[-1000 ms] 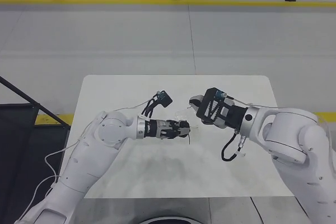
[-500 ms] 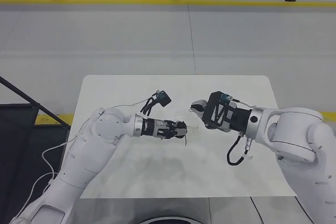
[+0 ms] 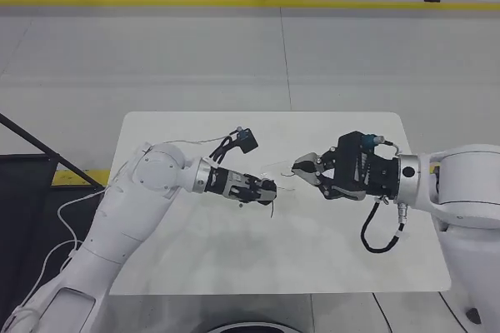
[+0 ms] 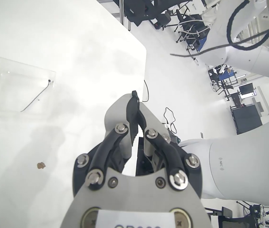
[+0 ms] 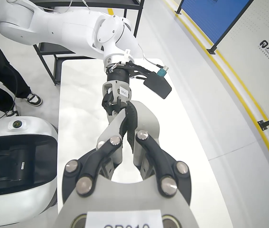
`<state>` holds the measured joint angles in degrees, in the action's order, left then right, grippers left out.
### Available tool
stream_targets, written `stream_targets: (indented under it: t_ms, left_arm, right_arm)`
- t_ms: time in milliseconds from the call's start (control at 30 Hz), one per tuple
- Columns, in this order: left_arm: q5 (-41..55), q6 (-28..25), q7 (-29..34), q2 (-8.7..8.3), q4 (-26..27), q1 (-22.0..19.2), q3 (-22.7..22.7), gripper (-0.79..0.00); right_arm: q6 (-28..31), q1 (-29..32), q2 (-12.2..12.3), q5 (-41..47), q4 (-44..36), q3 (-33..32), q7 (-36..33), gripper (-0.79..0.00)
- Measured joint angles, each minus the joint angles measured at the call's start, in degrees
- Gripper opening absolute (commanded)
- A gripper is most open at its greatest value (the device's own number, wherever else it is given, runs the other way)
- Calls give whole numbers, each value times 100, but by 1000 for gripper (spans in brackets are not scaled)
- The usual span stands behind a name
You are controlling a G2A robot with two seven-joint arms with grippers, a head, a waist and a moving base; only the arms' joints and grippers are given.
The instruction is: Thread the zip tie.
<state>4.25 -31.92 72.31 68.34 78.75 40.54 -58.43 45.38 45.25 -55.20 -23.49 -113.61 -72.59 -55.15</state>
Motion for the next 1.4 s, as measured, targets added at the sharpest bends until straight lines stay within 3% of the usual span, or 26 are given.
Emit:
stream_targets:
  t_ms: [267,633,1400]
  left_arm:
    - [0,-1,-2,0,1,3,-3,-785]
    - [-1,-1,-2,0,1,3,-3,-785]
    - [-1,-1,-2,0,1,3,-3,-785]
  right_arm:
    - [-44,97,-2,-78,-36,2,208,-785]
    - [380,112,57,-82,-19,234,371,-785]
    - [171,-127,107,-617,154,650,581,-785]
